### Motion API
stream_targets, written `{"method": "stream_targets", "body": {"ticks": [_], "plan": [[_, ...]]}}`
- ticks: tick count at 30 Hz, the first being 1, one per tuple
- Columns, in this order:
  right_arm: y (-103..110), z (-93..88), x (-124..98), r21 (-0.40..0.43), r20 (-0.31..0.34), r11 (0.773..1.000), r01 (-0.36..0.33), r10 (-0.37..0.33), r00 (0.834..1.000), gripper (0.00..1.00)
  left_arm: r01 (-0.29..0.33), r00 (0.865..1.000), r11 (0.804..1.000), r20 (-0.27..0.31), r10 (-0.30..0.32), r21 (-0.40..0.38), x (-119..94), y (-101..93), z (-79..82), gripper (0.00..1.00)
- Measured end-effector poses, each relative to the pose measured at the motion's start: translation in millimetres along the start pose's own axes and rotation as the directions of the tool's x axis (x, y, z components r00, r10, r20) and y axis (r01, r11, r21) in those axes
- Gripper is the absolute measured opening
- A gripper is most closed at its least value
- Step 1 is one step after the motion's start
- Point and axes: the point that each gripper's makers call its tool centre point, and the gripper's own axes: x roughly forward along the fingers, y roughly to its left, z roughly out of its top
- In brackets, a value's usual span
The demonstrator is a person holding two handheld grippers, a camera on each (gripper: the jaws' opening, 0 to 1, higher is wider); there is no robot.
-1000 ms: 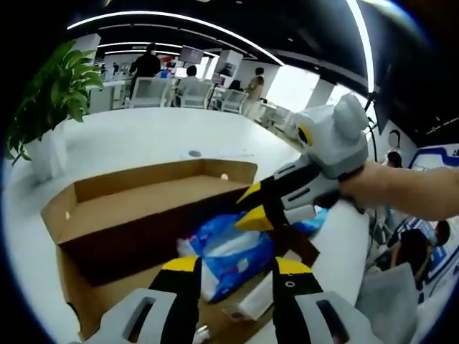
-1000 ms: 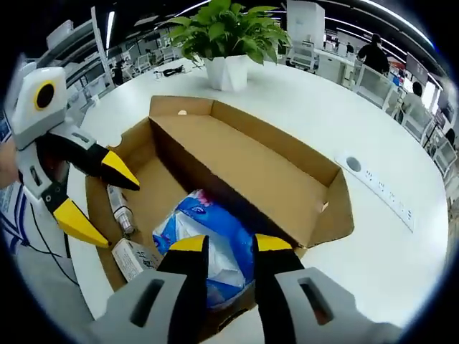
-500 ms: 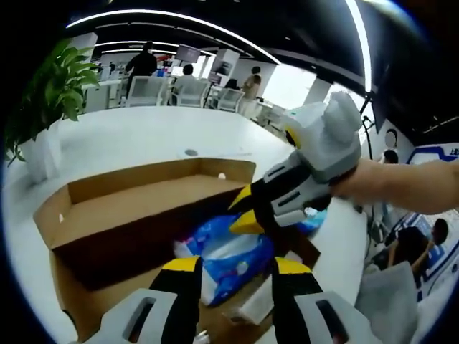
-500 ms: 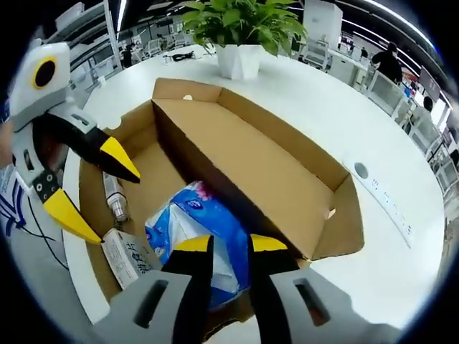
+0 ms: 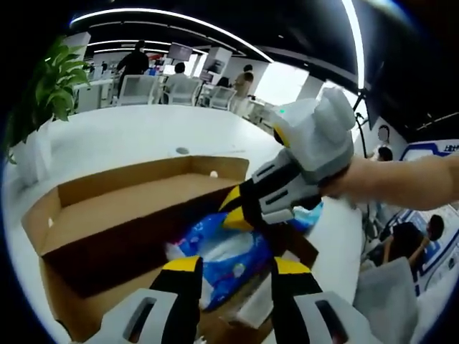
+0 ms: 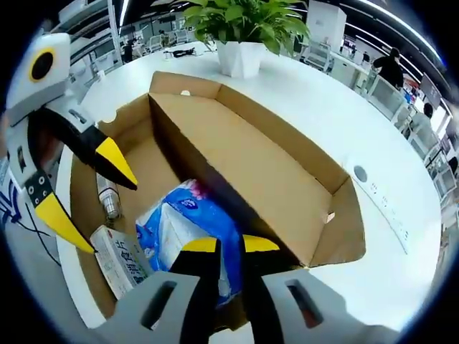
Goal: Operate the shoe box by opening the lid, removing the specified soft item, and placing it in the target area until the item is outside and the box remains undamaged.
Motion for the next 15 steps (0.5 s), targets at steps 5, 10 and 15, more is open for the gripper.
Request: {"method": "stream_targets", "body": {"ticks": [5,10,15], "plan": [[-2,0.1,1,-0.013,0.007,1.000,0.006,-0.006,1.000,0.03,0.022,1.000,1.000,-0.008,-0.022,0.018,5,-3.9,0.8,0.38],[-1,-1.5,2,-0.034,0.009,0.999,0.008,-0.008,1.000,0.01,0.062,0.998,0.997,-0.018,-0.061,0.049,12,-12.8,4.2,0.37],[-2,0.6,3,-0.019,0.018,1.000,0.001,-0.001,1.000,0.00,0.090,0.995,0.994,-0.037,-0.088,0.069,18,-14.9,3.9,0.38]]}}
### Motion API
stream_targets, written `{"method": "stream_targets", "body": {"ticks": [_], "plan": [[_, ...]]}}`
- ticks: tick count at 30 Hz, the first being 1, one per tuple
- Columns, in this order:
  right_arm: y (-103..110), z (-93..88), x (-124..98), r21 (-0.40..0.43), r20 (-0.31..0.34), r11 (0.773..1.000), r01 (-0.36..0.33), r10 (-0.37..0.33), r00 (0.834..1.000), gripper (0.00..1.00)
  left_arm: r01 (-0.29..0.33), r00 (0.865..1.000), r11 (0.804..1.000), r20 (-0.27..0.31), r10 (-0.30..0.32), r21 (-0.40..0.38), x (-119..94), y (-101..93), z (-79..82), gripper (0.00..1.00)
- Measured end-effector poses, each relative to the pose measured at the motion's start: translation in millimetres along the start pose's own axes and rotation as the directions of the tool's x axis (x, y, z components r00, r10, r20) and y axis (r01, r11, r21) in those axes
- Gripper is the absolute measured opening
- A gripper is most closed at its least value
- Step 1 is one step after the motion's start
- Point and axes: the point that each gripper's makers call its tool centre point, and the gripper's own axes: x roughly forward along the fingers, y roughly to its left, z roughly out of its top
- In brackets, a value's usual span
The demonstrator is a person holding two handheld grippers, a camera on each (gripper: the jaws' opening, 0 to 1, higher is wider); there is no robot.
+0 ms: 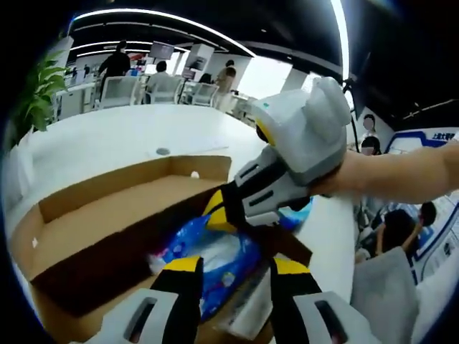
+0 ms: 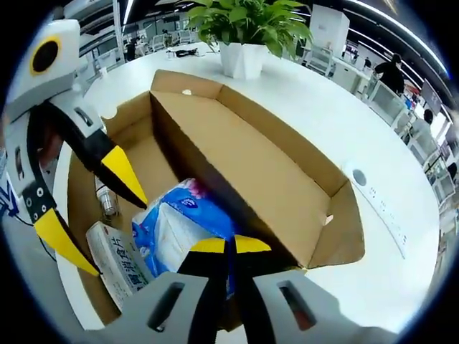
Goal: Operate the shoe box by opening the lid, removing the specified soft item, and placing it in the target area until the item is outside and the box remains undamaged.
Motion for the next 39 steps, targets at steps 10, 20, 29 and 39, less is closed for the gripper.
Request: {"method": "stream_targets", "body": {"ticks": [10,20,29,39], "plan": [[1,1.5,-1,0.004,0.015,1.000,-0.005,0.005,1.000,0.00,0.038,0.999,0.998,-0.041,-0.036,0.057,14,-1.8,-3.1,0.34],[0,4.1,-1,0.012,0.029,1.000,-0.009,0.009,1.000,0.00,0.053,0.994,0.974,-0.105,-0.031,0.219,32,-9.7,-11.5,0.26],[2,3.4,-4,0.019,0.038,1.000,-0.011,0.010,0.999,0.00,0.062,0.989,0.961,-0.144,-0.024,0.269,39,-10.2,-18.4,0.20],[3,3.5,-5,0.027,0.048,1.000,-0.013,0.012,0.999,0.00,0.051,0.986,0.957,-0.165,-0.004,0.285,48,-5.2,-23.4,0.15]]}}
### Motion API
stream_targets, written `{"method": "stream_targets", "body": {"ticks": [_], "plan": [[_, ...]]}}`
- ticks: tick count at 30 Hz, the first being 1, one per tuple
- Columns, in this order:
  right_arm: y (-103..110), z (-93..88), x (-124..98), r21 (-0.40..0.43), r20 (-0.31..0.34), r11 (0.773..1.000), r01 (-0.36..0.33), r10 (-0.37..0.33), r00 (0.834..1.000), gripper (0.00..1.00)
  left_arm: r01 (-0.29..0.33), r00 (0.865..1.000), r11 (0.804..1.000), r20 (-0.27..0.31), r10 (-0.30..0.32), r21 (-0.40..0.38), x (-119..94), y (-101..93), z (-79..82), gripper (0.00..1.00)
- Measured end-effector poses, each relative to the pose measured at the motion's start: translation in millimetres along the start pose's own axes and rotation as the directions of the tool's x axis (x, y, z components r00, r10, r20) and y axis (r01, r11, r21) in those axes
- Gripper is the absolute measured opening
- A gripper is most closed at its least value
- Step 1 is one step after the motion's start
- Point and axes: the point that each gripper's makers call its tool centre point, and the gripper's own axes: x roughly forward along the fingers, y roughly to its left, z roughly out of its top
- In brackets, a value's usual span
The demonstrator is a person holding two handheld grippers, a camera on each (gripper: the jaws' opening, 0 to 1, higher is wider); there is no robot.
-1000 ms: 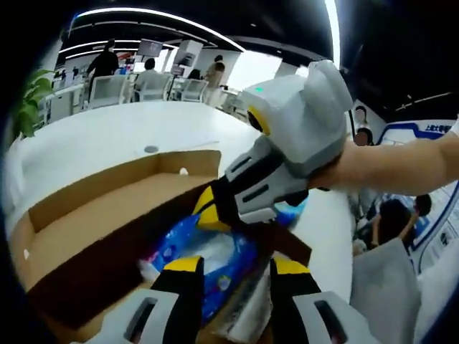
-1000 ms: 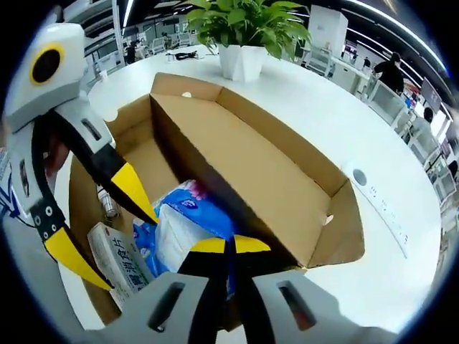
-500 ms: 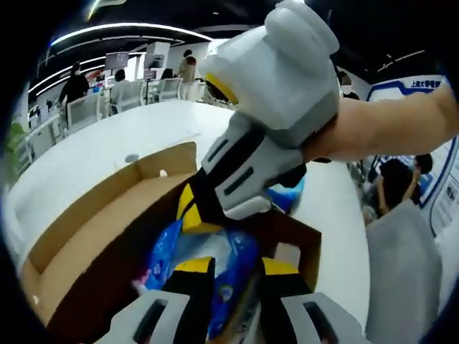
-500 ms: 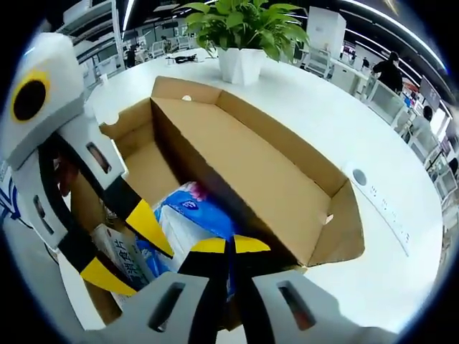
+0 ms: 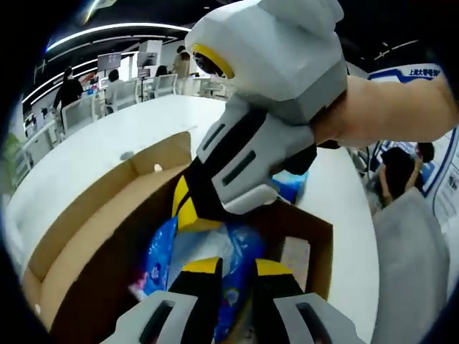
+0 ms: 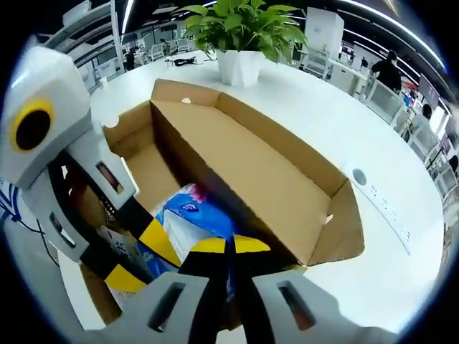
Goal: Operate the shoe box by opening the lid, removing the specified soft item, and placing it in the target area until the item is outside and the box remains undamaged.
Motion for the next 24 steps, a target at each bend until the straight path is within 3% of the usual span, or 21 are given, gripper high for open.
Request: {"method": "stream_targets", "body": {"ticks": [8,15,24], "plan": [[0.8,0.1,-1.7,0.007,0.009,1.000,0.000,0.000,1.000,0.00,-0.006,1.000,0.998,-0.017,0.007,0.058,1.5,-0.3,-0.5,0.09],[1.4,-0.1,-2.2,0.003,0.012,1.000,0.002,-0.002,1.000,0.00,-0.028,0.999,0.997,-0.021,0.029,0.070,1.0,4.6,-1.2,0.01],[0.7,1.7,-5.3,-0.009,0.018,1.000,0.007,-0.006,1.000,0.00,-0.039,0.999,0.997,-0.021,0.041,0.073,-3.9,3.3,-1.0,0.00]]}}
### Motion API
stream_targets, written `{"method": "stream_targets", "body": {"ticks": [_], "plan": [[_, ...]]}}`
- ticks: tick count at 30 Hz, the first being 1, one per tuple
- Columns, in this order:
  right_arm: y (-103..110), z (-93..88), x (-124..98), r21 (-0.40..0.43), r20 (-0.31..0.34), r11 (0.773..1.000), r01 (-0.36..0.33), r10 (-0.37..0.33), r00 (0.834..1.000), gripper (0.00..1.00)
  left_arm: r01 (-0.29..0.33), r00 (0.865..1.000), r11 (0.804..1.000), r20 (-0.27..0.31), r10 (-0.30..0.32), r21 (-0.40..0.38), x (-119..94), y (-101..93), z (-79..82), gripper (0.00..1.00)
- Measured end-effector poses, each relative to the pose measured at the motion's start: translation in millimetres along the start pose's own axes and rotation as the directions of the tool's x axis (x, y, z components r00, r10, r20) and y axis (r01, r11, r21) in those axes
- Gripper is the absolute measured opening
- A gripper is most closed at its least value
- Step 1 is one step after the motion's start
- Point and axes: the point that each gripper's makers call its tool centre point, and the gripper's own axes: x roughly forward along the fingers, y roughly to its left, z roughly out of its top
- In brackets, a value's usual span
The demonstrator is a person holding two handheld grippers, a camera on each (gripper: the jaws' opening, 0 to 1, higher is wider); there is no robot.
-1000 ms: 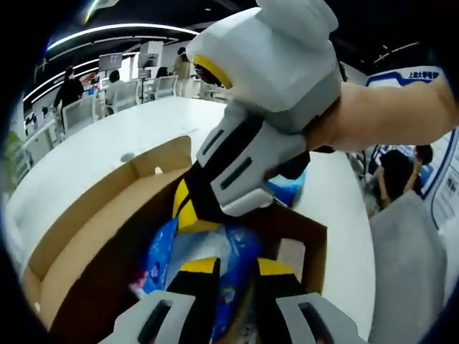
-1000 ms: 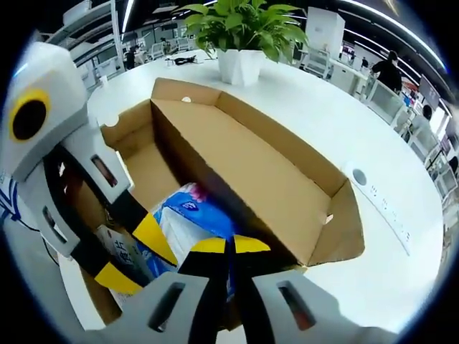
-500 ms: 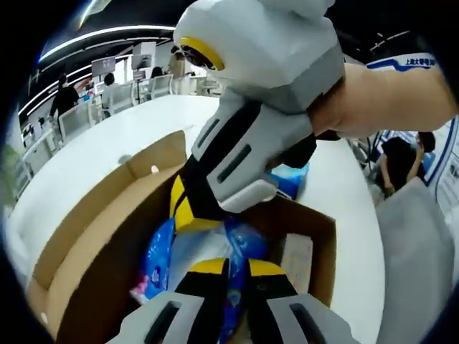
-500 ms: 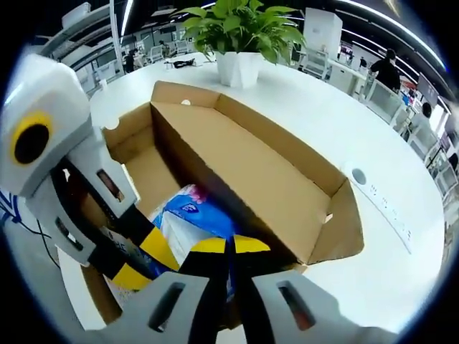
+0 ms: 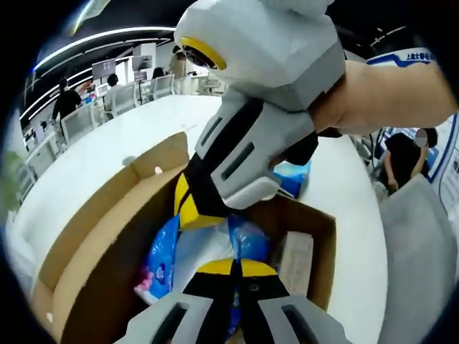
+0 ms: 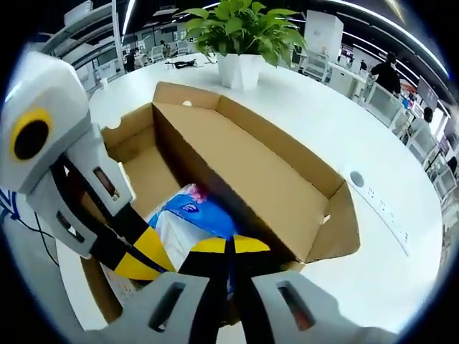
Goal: Operate the shoe box by opening the lid, removing the specified soft item, and placing it in the target area until the item is outside and the box remains undamaged.
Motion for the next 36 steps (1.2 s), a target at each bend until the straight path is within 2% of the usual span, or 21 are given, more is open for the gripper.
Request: {"method": "stream_targets", "body": {"ticks": [24,36], "plan": [[5,23.7,-20,-0.043,0.047,0.999,0.012,-0.010,0.999,0.00,-0.055,0.998,0.998,0.035,0.055,0.013,-28,-7.4,18.8,0.00],[7,38.5,-36,-0.063,0.073,0.998,0.024,-0.019,0.997,0.00,-0.076,0.996,0.997,0.050,0.074,0.024,-41,-9.2,34.2,0.00]]}}
